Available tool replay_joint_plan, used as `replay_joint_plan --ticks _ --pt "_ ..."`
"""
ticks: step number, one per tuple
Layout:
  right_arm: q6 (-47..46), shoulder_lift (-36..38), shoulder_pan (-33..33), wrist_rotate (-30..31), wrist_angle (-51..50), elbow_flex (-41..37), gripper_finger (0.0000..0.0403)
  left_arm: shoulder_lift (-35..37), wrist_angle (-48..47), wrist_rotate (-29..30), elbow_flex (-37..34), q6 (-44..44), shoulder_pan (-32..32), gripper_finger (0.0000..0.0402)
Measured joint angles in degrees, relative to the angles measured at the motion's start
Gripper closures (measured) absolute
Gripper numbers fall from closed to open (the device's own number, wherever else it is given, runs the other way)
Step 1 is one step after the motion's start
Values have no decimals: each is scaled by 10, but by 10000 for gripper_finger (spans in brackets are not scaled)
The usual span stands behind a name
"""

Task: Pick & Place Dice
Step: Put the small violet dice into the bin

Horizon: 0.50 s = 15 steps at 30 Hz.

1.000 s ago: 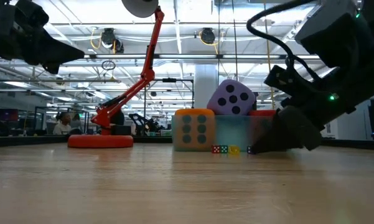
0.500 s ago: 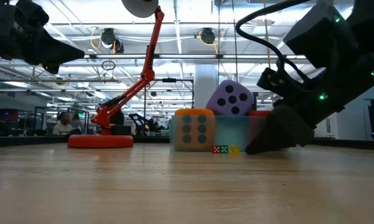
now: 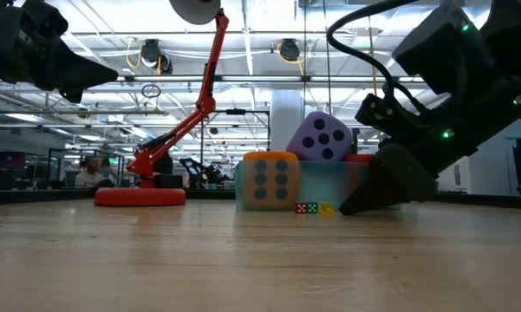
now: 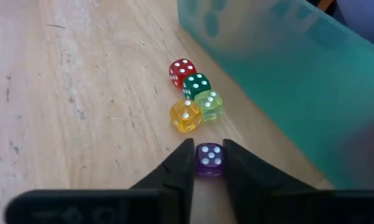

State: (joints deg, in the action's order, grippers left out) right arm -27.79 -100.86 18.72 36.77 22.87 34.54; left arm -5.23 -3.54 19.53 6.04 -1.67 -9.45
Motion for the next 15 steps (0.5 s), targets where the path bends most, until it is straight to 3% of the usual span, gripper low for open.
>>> replay_joint_plan --ticks 5,15 --pt "13 0 0 2 0 0 361 0 0 0 0 0 0 376" --pt "17 33 18 2 -12 -2 333 0 0 0 0 -1 0 376"
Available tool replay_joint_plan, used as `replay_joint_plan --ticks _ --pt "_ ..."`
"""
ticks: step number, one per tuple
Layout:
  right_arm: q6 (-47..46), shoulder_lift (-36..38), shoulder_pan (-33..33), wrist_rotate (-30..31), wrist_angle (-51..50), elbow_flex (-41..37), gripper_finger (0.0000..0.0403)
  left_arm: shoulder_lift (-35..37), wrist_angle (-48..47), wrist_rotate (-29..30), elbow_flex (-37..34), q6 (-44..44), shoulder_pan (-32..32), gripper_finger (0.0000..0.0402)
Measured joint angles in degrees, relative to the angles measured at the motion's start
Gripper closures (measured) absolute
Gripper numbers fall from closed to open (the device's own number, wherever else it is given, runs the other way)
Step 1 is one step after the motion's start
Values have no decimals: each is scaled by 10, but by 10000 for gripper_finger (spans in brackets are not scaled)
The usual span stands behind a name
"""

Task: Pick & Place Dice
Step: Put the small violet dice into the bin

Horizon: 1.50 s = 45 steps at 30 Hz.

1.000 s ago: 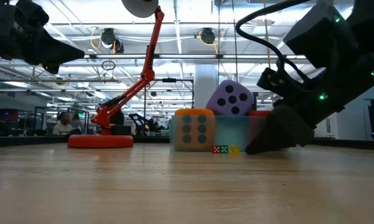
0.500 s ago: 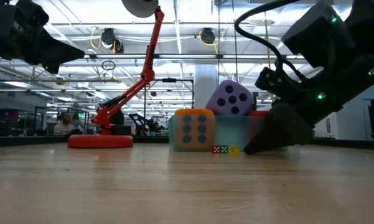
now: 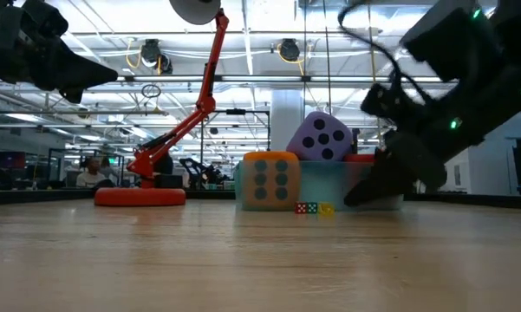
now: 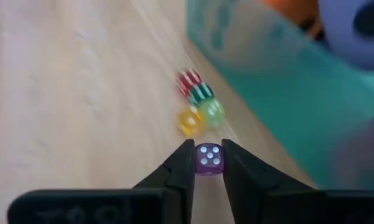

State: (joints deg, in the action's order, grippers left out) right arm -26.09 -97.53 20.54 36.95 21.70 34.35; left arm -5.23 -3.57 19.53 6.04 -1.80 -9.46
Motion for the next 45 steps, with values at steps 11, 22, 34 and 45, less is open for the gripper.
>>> replay_joint_plan --ticks 11,22,34,45 --pt "48 103 51 2 -4 0 350 0 0 0 0 -2 0 376" --pt "125 227 64 2 -20 1 360 0 0 0 0 -13 0 376" --pt "159 459 -64 5 -27 1 356 0 3 -1 0 -47 0 376" --pt "59 518 -224 -60 -176 1 347 0 3 -1 0 -46 0 376"
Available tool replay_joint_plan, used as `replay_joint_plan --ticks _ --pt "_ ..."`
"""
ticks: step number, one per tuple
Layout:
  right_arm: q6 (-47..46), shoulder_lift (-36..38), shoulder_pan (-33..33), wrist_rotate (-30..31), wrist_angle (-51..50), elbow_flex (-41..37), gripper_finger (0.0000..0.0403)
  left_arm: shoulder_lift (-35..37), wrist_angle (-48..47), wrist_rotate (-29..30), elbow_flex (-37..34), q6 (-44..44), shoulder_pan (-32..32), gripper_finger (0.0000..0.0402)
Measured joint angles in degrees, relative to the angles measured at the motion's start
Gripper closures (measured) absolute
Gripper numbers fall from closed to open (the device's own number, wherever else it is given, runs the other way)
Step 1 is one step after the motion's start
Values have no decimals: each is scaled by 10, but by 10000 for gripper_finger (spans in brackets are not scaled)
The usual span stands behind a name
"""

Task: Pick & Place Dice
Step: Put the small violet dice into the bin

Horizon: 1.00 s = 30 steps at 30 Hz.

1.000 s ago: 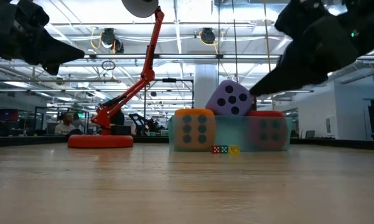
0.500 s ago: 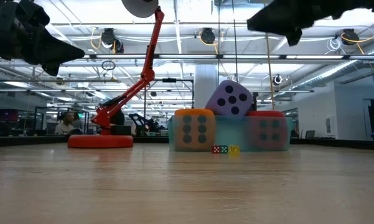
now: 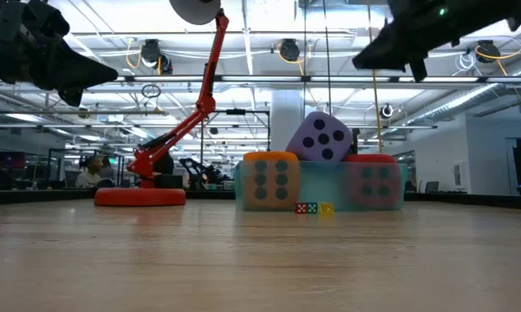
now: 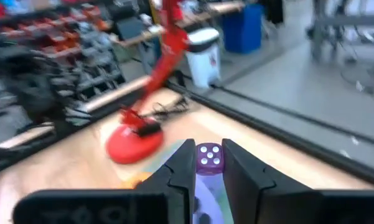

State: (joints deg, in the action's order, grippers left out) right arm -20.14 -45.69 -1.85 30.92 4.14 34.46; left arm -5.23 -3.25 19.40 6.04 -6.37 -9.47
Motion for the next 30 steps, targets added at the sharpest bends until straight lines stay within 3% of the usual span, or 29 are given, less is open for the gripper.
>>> replay_joint_plan --ticks 11,19,26,30 --pt "-60 -107 -132 -148 -40 1 347 0 0 0 0 3 0 376" --pt "-35 -200 -167 -174 -32 1 348 0 0 0 0 9 0 376" --pt "-16 -237 -193 -196 -24 1 347 0 0 0 0 2 0 376" --pt "-16 -241 -192 -223 -26 1 317 0 0 0 0 5 0 376"
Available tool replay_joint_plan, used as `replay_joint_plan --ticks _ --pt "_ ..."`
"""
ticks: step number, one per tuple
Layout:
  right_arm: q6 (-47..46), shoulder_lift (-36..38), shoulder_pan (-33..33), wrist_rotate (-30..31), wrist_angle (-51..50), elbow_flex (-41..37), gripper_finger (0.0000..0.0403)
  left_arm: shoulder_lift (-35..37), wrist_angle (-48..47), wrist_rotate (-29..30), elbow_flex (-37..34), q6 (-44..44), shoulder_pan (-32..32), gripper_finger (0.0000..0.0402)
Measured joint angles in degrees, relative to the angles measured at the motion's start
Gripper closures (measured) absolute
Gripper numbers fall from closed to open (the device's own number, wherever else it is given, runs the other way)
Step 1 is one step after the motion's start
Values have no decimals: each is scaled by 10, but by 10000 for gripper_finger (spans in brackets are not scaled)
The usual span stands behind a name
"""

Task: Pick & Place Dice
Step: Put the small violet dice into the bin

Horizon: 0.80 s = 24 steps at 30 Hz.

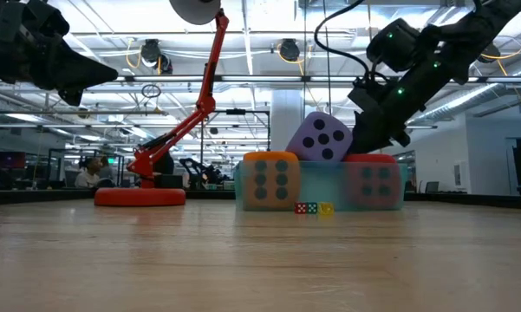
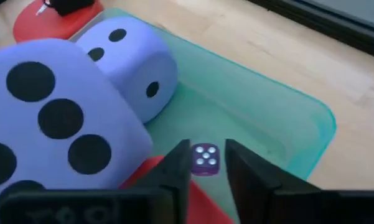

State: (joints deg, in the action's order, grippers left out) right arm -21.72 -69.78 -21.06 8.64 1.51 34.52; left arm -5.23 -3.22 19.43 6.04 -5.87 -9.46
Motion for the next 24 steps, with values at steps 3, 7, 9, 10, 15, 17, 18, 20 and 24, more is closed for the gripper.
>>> replay_joint_plan --ticks 3,7,9,10,15,17,18,20,24 --pt "-7 3 0 2 2 0 272 0 0 1 0 1 0 376" --pt "-15 3 -4 3 -4 0 213 0 -1 1 0 -4 0 376" --pt "-15 3 -11 2 -9 0 191 0 -1 1 0 -5 0 376" --pt "-18 3 -15 2 -11 0 181 0 -1 1 0 -5 0 376" --pt "27 2 -21 -9 -18 0 155 0 -5 1 0 -3 0 376" --pt "37 3 -19 25 -40 0 153 0 -5 1 0 2 0 376" --pt "37 2 -19 28 -44 -1 154 0 -5 1 0 5 0 376" --pt "47 2 -15 36 -38 -1 163 0 -5 1 0 9 0 376" --pt "55 3 1 32 -26 -1 198 0 -5 1 0 -4 0 376"
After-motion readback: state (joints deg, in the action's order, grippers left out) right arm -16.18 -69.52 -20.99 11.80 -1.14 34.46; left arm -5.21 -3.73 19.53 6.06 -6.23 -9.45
